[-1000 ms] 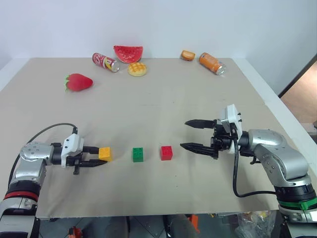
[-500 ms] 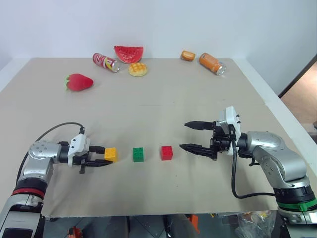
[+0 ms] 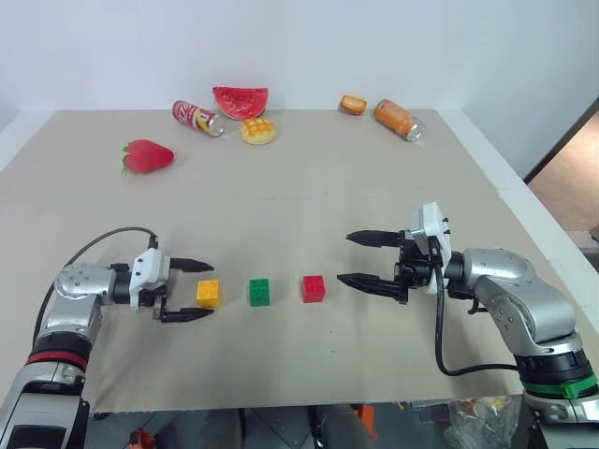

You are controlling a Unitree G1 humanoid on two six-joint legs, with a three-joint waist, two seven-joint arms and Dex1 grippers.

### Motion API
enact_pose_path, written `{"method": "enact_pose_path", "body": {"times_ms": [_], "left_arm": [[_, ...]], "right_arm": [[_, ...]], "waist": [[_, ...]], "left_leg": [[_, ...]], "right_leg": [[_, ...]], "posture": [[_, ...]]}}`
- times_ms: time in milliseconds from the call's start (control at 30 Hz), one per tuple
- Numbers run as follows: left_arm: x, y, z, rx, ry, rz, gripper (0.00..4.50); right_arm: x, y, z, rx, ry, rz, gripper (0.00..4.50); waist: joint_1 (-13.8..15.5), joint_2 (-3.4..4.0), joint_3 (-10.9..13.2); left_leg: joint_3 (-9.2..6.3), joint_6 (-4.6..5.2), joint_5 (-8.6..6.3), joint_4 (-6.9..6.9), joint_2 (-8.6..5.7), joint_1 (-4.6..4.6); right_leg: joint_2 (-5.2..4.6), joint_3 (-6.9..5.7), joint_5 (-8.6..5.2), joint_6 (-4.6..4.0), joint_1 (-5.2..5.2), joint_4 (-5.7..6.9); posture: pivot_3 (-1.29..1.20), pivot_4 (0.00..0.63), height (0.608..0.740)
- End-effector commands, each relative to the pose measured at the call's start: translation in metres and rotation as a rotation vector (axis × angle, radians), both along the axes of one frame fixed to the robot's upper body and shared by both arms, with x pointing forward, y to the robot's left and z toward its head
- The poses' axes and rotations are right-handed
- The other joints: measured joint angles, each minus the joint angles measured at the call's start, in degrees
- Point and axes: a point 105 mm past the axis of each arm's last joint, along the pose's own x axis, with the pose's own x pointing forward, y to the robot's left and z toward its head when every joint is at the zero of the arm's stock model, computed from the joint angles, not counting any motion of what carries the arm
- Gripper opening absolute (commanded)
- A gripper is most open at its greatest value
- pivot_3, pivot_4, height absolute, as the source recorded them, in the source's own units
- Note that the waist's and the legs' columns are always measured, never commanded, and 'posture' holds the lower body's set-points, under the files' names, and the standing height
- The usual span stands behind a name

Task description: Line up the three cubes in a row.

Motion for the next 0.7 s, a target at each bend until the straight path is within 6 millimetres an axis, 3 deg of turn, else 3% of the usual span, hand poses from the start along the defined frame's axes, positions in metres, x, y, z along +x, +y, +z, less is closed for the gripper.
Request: {"method": "enact_pose_path", "body": {"times_ms": [33, 200, 333, 500, 600, 700], "left_arm": [[-0.015, 0.021, -0.006, 0.014, 0.031, 0.059, 4.48], [-0.054, 0.048, -0.001, 0.014, 0.097, 0.133, 4.48], [-0.071, 0.079, 0.001, 0.023, 0.104, 0.334, 4.48], [-0.047, 0.124, 0.005, -0.126, 0.126, 0.838, 4.48], [-0.030, 0.143, 0.026, -0.297, 0.001, 1.099, 4.48], [-0.026, 0.161, 0.035, -0.413, -0.051, 1.342, 4.48]], "right_arm": [[-0.003, 0.002, 0.017, 0.008, -0.067, 0.024, 4.50], [0.002, -0.002, 0.019, 0.001, -0.073, 0.023, 4.50], [0.009, -0.005, 0.019, -0.006, -0.092, 0.000, 4.50], [0.037, -0.018, 0.008, -0.017, -0.133, -0.182, 4.50], [0.068, -0.042, -0.010, 0.021, -0.105, -0.442, 4.50], [0.084, -0.069, -0.035, 0.073, -0.074, -0.695, 4.50]], "waist": [[-0.01, 0.00, 0.00], [-2.36, 0.01, -0.01], [-2.41, 0.02, -0.01], [-2.17, 0.02, 0.00], [-2.07, -0.06, 0.00], [-1.89, -0.20, -0.07]], "left_leg": [[0.00, 0.00, 0.00, 0.00, 0.00, 0.01], [0.30, 0.01, 0.00, -0.27, 0.41, 0.32], [0.28, 0.03, -0.01, -0.50, 0.59, 0.42], [0.24, 0.04, -0.01, -0.43, 0.60, 0.53], [0.23, 0.03, -0.01, -0.33, 0.58, 0.59], [0.30, -0.04, 0.04, -0.19, 0.52, 0.55]], "right_leg": [[0.00, 0.00, 0.00, 0.00, 0.00, 0.01], [0.23, 0.15, 0.09, -0.23, -0.07, 0.07], [0.44, 0.11, -0.06, -0.49, -0.18, 0.19], [0.46, 0.09, -0.04, -0.58, -0.15, 0.30], [0.43, 0.07, 0.07, -0.66, -0.11, 0.28], [0.36, 0.11, 0.19, -0.55, -0.02, 0.26]], "posture": [[0.00, 0.150, 0.740], [0.00, 0.150, 0.740], [0.00, 0.150, 0.740], [0.00, 0.150, 0.740], [0.00, 0.150, 0.740], [0.00, 0.150, 0.740]]}}
